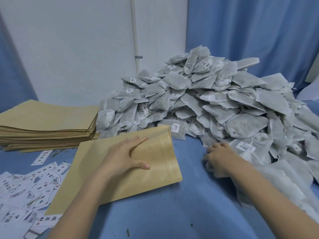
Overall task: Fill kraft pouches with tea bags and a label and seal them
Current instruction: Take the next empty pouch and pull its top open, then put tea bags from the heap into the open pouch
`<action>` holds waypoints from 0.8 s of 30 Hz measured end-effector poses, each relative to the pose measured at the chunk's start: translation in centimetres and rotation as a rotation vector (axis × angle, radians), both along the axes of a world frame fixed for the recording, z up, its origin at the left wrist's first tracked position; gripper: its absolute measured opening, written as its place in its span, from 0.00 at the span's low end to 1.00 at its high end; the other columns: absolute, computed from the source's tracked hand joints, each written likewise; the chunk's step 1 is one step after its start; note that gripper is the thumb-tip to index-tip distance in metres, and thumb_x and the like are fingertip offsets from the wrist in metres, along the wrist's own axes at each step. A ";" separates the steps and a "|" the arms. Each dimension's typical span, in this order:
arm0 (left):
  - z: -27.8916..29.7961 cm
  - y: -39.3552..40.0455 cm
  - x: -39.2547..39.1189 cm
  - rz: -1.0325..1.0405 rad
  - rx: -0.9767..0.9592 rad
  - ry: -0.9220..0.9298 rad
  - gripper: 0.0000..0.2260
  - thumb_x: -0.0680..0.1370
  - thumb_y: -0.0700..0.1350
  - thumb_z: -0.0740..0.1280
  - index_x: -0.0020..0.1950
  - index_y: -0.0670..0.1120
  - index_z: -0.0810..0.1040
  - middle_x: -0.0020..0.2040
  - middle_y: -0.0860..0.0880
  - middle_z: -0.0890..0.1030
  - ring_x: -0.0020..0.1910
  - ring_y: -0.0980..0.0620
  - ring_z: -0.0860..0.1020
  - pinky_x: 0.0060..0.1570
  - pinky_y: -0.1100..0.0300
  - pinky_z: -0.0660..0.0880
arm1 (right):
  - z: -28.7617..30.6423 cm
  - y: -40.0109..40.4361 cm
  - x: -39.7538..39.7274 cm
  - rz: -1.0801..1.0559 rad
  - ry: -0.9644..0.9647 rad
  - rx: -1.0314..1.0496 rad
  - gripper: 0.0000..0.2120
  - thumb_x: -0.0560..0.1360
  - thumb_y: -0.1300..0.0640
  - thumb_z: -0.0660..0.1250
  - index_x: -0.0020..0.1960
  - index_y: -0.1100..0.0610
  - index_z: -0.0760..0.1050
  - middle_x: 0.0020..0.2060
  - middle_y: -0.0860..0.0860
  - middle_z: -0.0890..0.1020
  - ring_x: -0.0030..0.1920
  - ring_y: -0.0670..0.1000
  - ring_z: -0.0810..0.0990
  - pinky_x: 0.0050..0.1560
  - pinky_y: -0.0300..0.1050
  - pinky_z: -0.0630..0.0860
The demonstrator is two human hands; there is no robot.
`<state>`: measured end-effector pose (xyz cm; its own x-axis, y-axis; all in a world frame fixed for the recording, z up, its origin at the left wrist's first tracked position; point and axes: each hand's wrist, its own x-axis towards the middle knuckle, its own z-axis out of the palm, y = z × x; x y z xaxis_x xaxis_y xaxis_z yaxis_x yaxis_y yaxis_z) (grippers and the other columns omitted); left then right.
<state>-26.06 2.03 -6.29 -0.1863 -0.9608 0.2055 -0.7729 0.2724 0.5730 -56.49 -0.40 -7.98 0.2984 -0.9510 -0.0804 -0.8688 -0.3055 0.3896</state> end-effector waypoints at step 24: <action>0.2 -2.7 1.4 0.137 -0.092 0.023 0.38 0.61 0.60 0.77 0.64 0.73 0.60 0.74 0.57 0.63 0.75 0.52 0.58 0.73 0.48 0.54 | 2.4 -6.9 9.8 -0.138 -1.717 0.107 0.10 0.74 0.54 0.63 0.42 0.57 0.81 0.41 0.55 0.83 0.42 0.54 0.81 0.44 0.47 0.77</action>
